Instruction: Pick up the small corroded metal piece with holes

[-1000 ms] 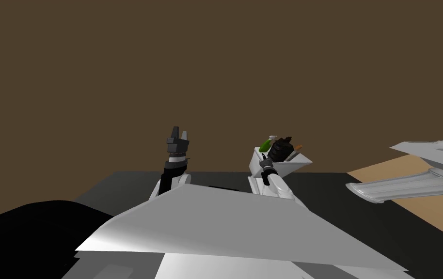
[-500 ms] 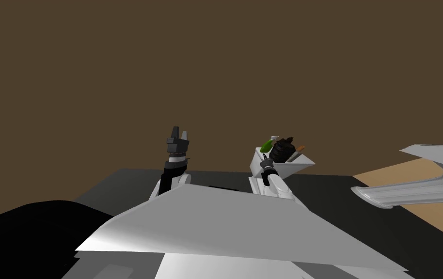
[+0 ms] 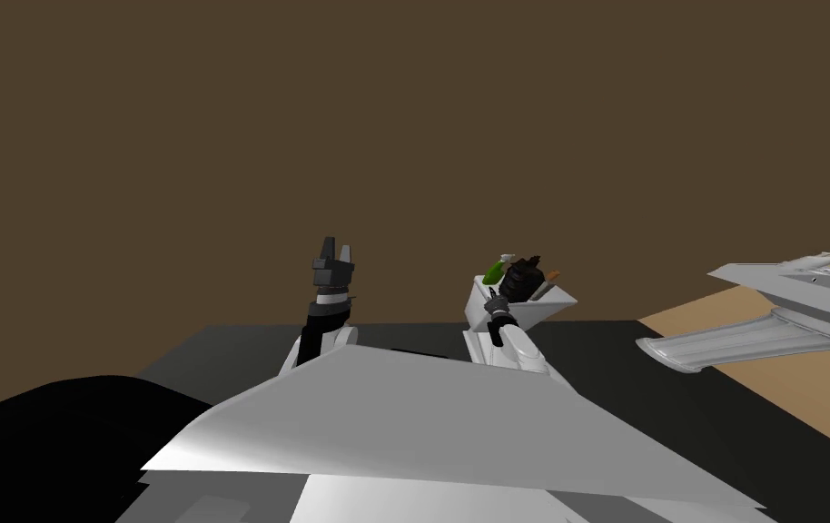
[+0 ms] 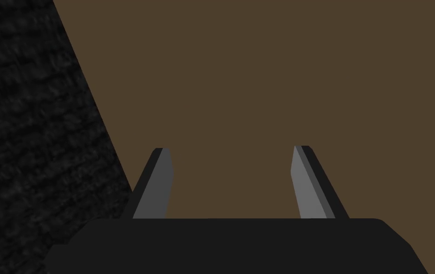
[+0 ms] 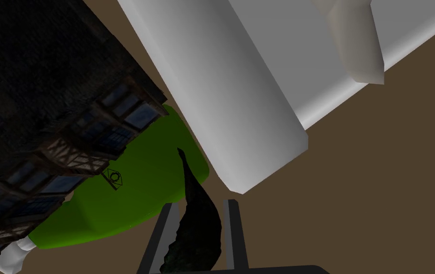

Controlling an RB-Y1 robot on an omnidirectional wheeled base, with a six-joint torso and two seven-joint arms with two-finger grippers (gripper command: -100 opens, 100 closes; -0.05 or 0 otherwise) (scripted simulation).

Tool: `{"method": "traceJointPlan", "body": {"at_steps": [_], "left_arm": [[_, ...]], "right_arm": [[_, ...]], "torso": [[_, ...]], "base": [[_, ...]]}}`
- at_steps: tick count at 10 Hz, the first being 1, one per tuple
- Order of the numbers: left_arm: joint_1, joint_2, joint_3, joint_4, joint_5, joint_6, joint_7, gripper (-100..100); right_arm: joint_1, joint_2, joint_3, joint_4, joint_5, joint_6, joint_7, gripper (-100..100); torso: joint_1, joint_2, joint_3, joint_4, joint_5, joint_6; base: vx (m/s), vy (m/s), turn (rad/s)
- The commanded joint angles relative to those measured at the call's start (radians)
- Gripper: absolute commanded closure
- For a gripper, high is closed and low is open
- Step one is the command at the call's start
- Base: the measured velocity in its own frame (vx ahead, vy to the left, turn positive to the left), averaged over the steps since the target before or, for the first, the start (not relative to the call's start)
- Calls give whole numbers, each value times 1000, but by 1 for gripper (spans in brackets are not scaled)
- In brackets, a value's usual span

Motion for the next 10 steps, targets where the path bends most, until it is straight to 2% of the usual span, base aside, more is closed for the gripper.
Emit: {"method": "traceJointPlan", "body": {"at_steps": [1,2,3,4,5,6,8,9,10], "left_arm": [[0,0,0,0,0,0,0,0],[0,0,0,0,0,0,0,0],[0,0,0,0,0,0,0,0],[0,0,0,0,0,0,0,0],[0,0,0,0,0,0,0,0],[0,0,0,0,0,0,0,0],[0,0,0,0,0,0,0,0],[0,0,0,0,0,0,0,0],[0,0,0,0,0,0,0,0]], "right_arm": [[-5,8,11,-2,-50,-31,50,100],[-14,16,25,-1,-91,-60,120,100],[-14,16,25,-1,-77,-60,119,100],[-14,16,25,-1,-91,-60,134,100],[-24,24,38,1,-130,-88,182,100],[-24,24,38,1,-84,-88,179,100],[-24,24,38,1,-130,-88,188,100],[-33,31,52,2,-167,-117,235,100],[-33,31,54,2,-168,-113,242,100]], "torso": [[0,0,0,0,0,0],[-2,0,0,0,0,2],[-4,-2,-2,-2,-1,5],[-6,-1,-2,-2,-1,4],[-7,1,-1,-2,-2,3],[-8,1,-1,-2,-2,5],[-8,1,-1,-2,-1,3],[-8,2,0,-2,-1,3],[-8,1,-1,-3,-1,5]], "base": [[63,19,-347],[87,26,-431],[58,33,-207],[14,17,-15],[30,9,-272],[30,20,-184],[7,5,7],[31,7,-319],[33,22,-195]]}}
